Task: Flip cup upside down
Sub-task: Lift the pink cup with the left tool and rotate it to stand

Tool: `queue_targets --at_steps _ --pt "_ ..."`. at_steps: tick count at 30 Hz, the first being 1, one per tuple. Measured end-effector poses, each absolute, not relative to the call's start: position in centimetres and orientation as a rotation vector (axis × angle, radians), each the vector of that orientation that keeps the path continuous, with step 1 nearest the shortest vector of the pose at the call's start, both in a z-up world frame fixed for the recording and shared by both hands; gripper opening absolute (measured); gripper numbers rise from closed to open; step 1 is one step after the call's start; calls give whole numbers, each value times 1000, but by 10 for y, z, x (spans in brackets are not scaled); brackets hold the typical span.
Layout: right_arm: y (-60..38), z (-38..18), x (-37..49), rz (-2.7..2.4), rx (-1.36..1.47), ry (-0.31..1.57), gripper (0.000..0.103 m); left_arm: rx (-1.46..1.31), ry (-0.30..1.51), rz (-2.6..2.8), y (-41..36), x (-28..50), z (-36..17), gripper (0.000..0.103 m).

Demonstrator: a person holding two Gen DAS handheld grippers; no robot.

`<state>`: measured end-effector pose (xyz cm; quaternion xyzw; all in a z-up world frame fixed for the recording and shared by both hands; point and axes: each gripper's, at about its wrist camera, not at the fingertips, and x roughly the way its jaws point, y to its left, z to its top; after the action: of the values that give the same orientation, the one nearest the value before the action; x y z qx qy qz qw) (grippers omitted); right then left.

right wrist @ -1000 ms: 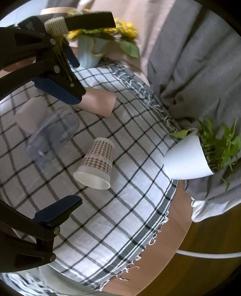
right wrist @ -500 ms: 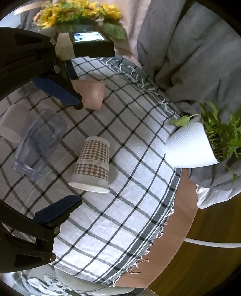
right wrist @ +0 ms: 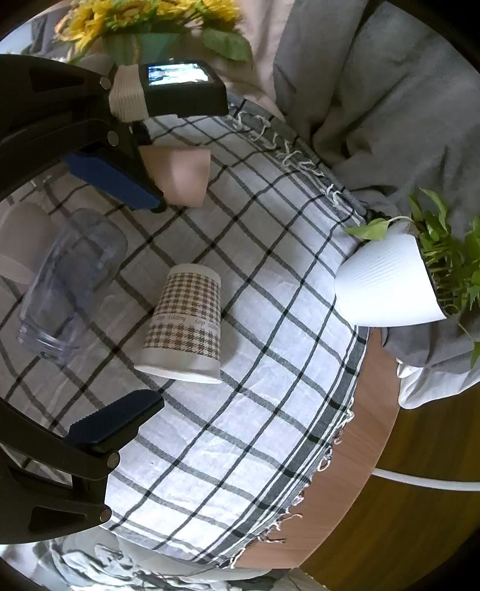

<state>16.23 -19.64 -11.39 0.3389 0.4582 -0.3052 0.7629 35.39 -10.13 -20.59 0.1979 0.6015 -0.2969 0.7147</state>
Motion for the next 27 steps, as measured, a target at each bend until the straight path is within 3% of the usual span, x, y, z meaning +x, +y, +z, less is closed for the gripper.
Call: queue_targets --at_steps 9,27 --pt "-196 -111 163 -676 657 992 99 329 1284 -631 -77 352 -195 72" --pt "-216 -76 142 -487 493 980 99 112 1127 -462 -55 259 -102 72"
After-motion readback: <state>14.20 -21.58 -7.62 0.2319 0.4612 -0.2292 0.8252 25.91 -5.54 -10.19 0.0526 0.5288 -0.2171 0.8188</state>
